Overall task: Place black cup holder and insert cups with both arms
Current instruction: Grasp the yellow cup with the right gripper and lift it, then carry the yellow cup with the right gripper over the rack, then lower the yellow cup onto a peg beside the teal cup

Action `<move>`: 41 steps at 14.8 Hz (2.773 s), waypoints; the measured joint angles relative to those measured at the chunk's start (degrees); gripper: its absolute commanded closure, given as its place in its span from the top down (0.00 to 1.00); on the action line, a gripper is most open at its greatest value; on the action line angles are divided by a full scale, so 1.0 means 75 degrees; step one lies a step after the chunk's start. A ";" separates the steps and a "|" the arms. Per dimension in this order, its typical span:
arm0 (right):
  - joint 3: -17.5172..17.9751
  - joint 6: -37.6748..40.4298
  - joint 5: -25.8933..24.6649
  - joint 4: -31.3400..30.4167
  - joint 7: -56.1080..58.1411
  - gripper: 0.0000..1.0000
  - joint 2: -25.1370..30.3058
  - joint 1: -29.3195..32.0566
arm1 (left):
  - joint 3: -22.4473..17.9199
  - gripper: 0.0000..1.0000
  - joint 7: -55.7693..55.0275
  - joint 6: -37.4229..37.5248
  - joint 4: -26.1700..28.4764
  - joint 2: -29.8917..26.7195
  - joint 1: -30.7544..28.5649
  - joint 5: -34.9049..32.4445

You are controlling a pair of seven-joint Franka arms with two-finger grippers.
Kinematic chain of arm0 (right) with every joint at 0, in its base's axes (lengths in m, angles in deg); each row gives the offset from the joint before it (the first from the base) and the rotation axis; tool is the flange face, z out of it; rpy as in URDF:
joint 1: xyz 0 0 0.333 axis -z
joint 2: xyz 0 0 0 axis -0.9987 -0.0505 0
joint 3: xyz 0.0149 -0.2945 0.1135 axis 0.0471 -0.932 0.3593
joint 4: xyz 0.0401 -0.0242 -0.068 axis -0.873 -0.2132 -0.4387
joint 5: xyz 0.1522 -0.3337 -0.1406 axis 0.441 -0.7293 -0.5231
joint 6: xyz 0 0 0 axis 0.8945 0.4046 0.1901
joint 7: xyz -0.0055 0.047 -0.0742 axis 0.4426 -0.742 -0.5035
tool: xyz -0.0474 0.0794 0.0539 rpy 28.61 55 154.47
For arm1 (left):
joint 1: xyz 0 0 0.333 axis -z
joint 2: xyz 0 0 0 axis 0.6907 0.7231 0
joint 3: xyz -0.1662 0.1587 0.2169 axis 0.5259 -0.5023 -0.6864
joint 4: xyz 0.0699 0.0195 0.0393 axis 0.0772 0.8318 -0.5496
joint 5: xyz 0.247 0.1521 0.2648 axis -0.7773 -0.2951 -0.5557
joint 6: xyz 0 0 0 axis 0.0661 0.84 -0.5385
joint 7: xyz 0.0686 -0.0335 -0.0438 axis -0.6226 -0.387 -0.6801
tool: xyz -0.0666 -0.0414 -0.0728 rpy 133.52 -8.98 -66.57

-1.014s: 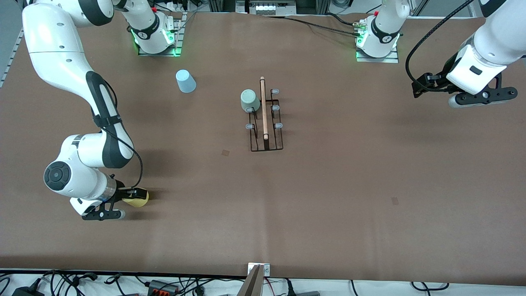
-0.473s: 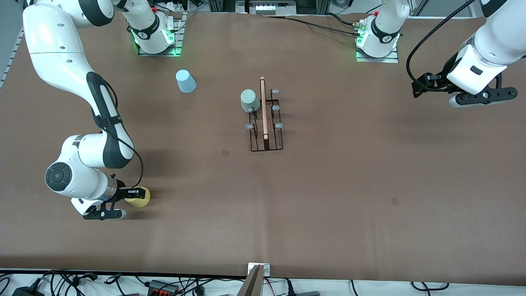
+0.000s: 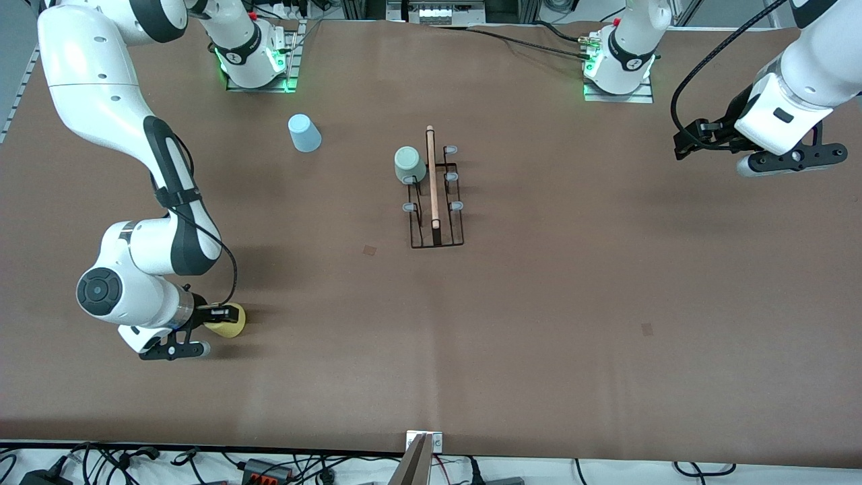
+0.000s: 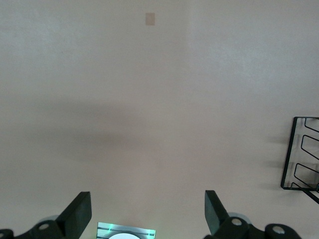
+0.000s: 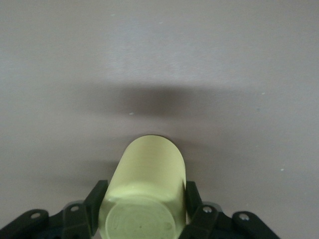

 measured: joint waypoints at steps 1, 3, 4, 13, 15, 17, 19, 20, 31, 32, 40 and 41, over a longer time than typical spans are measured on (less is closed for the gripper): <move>0.0137 0.0196 0.0000 0.0105 0.0000 0.30 0.0083 -0.0026 | -0.0003 1.00 0.0001 0.0000 0.0000 0.0001 0.0000 0.0000; 0.0494 0.0727 -0.0003 0.0339 -0.0001 0.30 0.0351 -0.0081 | -0.0008 1.00 0.0003 0.0000 0.0000 0.0003 0.0000 0.0001; 0.0698 0.1084 -0.0008 0.0489 -0.0002 0.30 0.0516 -0.0118 | -0.0010 1.00 0.0003 0.0000 0.0000 0.0004 0.0000 0.0001; 0.1185 0.2786 -0.0080 0.1297 -0.2144 0.29 0.0934 -0.2413 | -0.0047 1.00 0.0448 0.0000 0.0000 0.0010 -0.0009 0.0001; 0.1195 0.2802 -0.0088 0.1363 -0.2754 0.26 0.0988 -0.2927 | -0.0065 1.00 0.0449 0.0000 0.0000 0.0011 -0.0022 0.0001; 0.1207 0.2807 -0.0088 0.1370 -0.3155 0.26 0.1048 -0.3287 | -0.0081 1.00 0.0405 0.0000 -0.0032 0.0010 -0.0056 0.0001; 0.1208 0.2830 -0.0088 0.1369 -0.3499 0.26 0.1053 -0.3609 | -0.0084 1.00 0.0349 0.0000 -0.0090 0.0010 -0.0102 0.0001; 0.1206 0.2846 -0.0088 0.1366 -0.3643 0.26 0.1043 -0.3747 | -0.0084 1.00 0.0341 0.0000 -0.0104 0.0010 -0.0120 0.0001; 0.1187 0.2688 -0.0086 0.1126 -0.3887 0.26 0.0713 -0.3984 | -0.0084 1.00 0.0337 0.0000 -0.0110 0.0010 -0.0168 0.0001; 0.1187 0.2666 -0.0086 0.1114 -0.3888 0.26 0.0712 -0.3989 | -0.0084 1.00 0.0337 0.0000 -0.0110 0.0010 -0.0174 0.0001; 0.1187 0.2396 -0.0087 0.0930 -0.3888 0.26 0.0696 -0.4069 | -0.0084 1.00 0.0336 0.0000 -0.0110 0.0010 -0.0219 0.0002; 0.1187 0.2352 -0.0087 0.0904 -0.3888 0.26 0.0691 -0.4084 | -0.0084 1.00 0.0336 0.0000 -0.0110 0.0010 -0.0219 0.0002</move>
